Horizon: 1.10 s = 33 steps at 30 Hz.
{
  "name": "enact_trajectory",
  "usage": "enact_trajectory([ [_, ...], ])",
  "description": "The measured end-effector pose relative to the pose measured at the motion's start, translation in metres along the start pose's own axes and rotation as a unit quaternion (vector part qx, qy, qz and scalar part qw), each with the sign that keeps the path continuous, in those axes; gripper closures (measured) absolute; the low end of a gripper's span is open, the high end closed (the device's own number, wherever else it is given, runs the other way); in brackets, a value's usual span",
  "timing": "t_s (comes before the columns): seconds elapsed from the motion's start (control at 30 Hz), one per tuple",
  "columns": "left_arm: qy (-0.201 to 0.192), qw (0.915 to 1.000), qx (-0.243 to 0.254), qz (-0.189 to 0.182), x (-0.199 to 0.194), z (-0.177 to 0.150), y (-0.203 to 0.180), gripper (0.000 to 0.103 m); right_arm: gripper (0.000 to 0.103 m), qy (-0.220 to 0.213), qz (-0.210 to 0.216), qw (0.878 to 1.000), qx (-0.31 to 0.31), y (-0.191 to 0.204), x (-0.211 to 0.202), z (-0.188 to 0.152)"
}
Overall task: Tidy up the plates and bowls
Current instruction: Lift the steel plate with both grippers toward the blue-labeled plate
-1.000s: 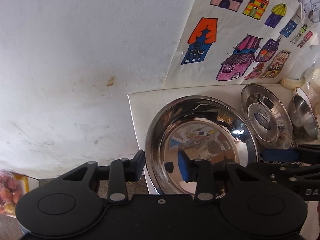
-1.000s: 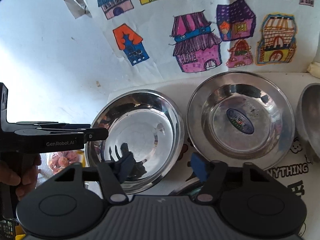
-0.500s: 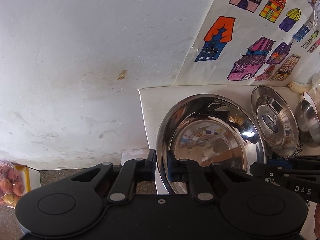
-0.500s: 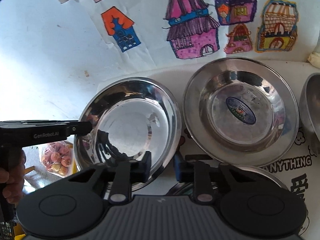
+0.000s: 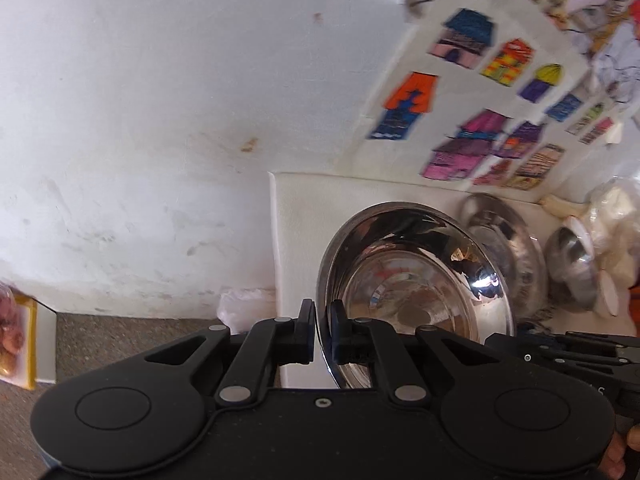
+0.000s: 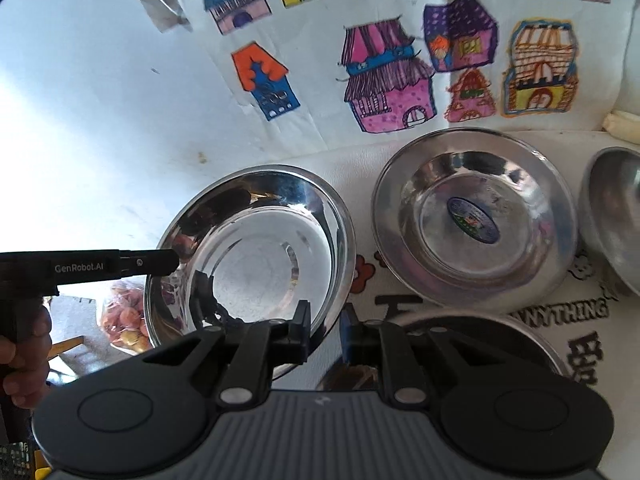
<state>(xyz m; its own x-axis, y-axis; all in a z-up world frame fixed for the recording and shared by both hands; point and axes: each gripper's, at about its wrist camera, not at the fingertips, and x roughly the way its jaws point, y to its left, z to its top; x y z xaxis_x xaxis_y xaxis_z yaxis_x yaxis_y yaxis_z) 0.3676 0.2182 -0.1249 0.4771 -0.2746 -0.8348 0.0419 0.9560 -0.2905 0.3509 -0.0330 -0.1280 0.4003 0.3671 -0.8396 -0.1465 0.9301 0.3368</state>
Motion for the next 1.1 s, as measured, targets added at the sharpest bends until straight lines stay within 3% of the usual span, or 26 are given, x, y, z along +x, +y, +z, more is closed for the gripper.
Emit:
enact_trajectory([
  [0.2, 0.014, 0.9991, 0.033, -0.024, -0.011, -0.028, -0.043, 0.095, 0.086, 0.000, -0.010, 1.000, -0.001, -0.018, -0.046, -0.024],
  [0.5, 0.036, 0.9951, 0.085, -0.035, 0.005, -0.056, -0.103, 0.095, 0.086, 0.016, -0.055, 0.998, 0.028, -0.056, -0.086, -0.062],
  [0.77, 0.051, 0.9913, 0.120, -0.022, 0.014, -0.066, -0.125, 0.095, 0.085, 0.028, -0.068, 0.996, 0.047, -0.080, -0.090, -0.079],
  [1.1, 0.065, 0.9897, 0.128, -0.002, 0.026, -0.070, -0.132, 0.093, 0.085, 0.040, -0.076, 0.996, 0.038, -0.084, -0.083, -0.080],
])
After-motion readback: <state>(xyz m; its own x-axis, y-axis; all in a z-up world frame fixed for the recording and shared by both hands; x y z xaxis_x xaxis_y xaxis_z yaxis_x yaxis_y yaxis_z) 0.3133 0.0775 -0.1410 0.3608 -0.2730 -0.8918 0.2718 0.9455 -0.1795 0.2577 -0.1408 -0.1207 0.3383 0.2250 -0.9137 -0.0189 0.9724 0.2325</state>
